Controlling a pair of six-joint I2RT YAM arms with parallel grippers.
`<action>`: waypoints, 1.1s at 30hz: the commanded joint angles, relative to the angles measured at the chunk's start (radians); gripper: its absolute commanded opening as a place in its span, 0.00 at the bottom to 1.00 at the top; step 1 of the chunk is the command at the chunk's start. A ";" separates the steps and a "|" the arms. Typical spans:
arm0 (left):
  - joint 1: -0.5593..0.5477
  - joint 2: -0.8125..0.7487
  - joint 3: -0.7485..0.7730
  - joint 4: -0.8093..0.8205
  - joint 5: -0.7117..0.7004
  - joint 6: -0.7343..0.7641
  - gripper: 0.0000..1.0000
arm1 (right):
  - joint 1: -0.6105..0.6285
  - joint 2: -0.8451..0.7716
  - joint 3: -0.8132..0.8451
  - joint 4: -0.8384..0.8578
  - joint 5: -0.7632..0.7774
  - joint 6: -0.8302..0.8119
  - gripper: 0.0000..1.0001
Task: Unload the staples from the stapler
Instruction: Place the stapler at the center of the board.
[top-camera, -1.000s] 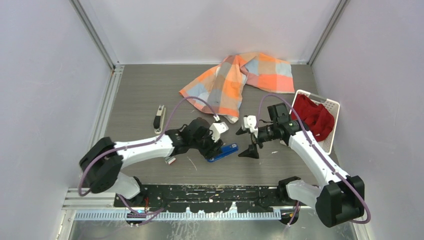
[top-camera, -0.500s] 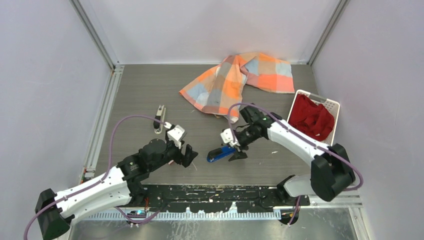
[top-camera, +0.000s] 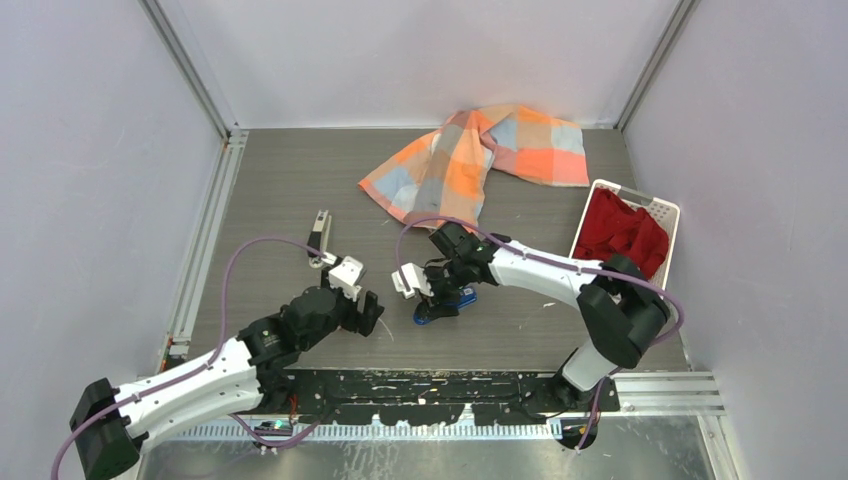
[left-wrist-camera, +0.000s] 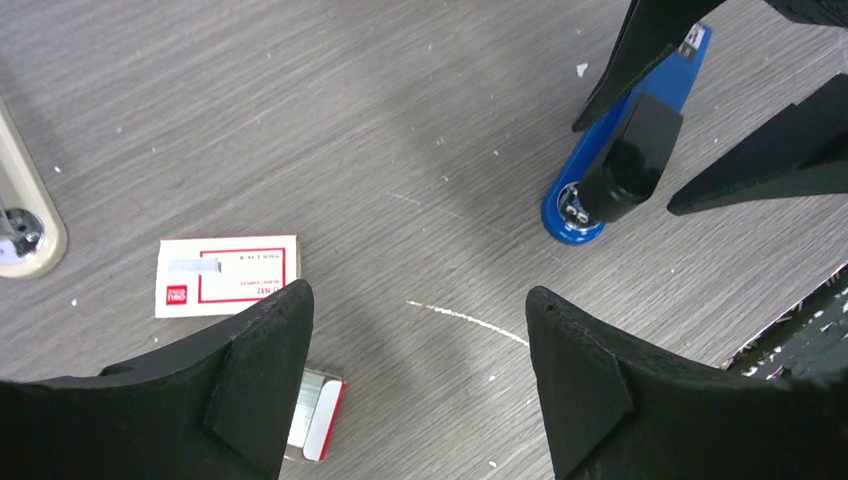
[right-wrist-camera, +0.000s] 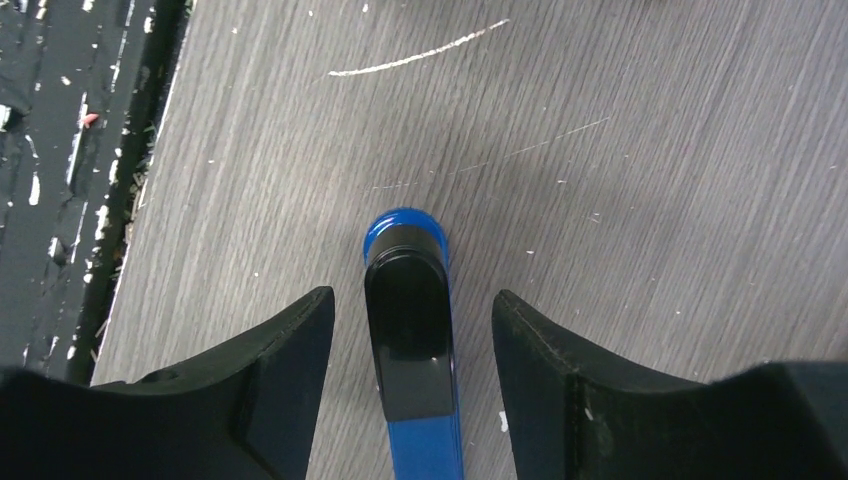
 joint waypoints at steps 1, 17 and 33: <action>0.002 -0.025 -0.026 0.070 -0.019 -0.023 0.77 | 0.029 0.023 0.014 0.071 0.036 0.057 0.62; 0.002 -0.095 -0.163 0.356 0.273 0.022 0.79 | -0.011 -0.053 -0.024 0.087 -0.023 0.092 0.06; 0.002 0.462 -0.139 1.191 0.579 0.247 0.87 | -0.307 -0.279 -0.035 -0.104 -0.535 -0.051 0.01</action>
